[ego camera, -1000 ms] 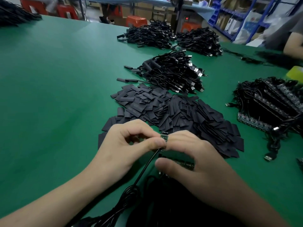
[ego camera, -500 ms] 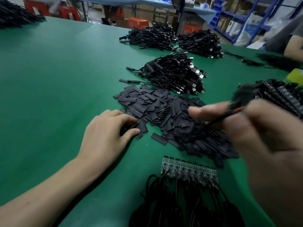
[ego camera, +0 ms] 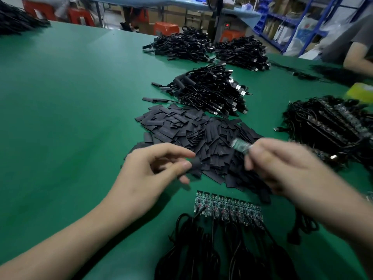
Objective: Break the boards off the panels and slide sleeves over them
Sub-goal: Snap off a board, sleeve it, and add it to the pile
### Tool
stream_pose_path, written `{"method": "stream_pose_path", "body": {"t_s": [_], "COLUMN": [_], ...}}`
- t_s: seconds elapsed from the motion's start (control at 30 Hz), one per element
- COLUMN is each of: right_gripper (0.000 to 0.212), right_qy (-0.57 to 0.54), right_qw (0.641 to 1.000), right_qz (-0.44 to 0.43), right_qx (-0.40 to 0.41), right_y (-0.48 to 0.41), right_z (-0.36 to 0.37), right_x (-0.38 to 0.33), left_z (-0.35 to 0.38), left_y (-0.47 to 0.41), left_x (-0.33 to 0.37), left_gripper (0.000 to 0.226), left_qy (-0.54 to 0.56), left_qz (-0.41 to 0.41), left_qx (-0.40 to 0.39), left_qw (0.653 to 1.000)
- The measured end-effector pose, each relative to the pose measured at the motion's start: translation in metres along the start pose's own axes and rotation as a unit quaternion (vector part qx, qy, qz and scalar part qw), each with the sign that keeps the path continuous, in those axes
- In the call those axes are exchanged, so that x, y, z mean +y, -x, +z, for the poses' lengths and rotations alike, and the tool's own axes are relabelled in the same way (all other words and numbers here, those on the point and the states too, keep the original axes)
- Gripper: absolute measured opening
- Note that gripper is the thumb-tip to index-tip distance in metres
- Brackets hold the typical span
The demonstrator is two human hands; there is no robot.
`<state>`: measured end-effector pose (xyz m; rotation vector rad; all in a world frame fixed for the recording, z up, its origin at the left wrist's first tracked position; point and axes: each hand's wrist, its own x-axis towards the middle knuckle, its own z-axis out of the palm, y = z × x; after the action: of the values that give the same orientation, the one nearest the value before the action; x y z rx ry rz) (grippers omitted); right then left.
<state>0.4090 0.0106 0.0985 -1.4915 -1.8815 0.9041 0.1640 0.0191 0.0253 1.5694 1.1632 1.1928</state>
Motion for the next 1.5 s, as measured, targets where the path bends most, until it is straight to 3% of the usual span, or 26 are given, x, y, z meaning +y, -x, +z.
{"method": "stream_pose_path", "body": {"t_s": [0.07, 0.17, 0.3, 0.37, 0.5, 0.73, 1.03, 1.33, 1.5], "right_gripper": [0.039, 0.030, 0.017, 0.016, 0.018, 0.050, 0.046, 0.035, 0.039], "right_qy": [0.001, -0.068, -0.180, -0.200, -0.189, -0.085, -0.110, 0.007, -0.116], "right_qw": [0.999, 0.996, 0.981, 0.977, 0.980, 0.996, 0.991, 0.998, 0.989], "right_qz": [0.000, 0.042, 0.047, 0.040, 0.023, -0.013, 0.001, -0.057, 0.019], "right_qx": [-0.033, -0.047, -0.063, -0.065, -0.049, -0.027, -0.076, -0.036, -0.084], "right_y": [-0.001, -0.007, -0.004, -0.004, -0.002, 0.002, 0.004, 0.010, 0.007], "right_z": [0.024, 0.044, 0.058, 0.060, 0.065, 0.050, 0.051, 0.052, 0.048], "right_x": [0.014, 0.018, 0.027, 0.030, 0.032, 0.041, 0.040, 0.036, 0.037], "left_z": [0.008, 0.015, 0.015, 0.015, 0.015, 0.006, 0.009, 0.003, 0.001], "left_y": [0.004, 0.007, 0.008, 0.009, 0.010, 0.006, 0.009, 0.010, 0.009], "left_x": [0.001, -0.001, -0.004, -0.004, -0.002, -0.001, 0.002, 0.000, 0.000], "left_gripper": [0.018, 0.023, 0.023, 0.025, 0.029, 0.019, 0.019, 0.019, 0.021], "left_qy": [0.077, 0.106, 0.088, 0.027, -0.118, -0.129, -0.169, -0.255, -0.293], "left_qz": [-0.033, -0.061, -0.048, -0.009, 0.087, 0.081, 0.120, 0.195, 0.245], "left_qx": [-0.023, -0.039, -0.043, -0.034, -0.004, 0.046, 0.035, -0.007, -0.034], "left_qw": [0.996, 0.992, 0.994, 0.999, 0.989, 0.987, 0.978, 0.947, 0.923]}}
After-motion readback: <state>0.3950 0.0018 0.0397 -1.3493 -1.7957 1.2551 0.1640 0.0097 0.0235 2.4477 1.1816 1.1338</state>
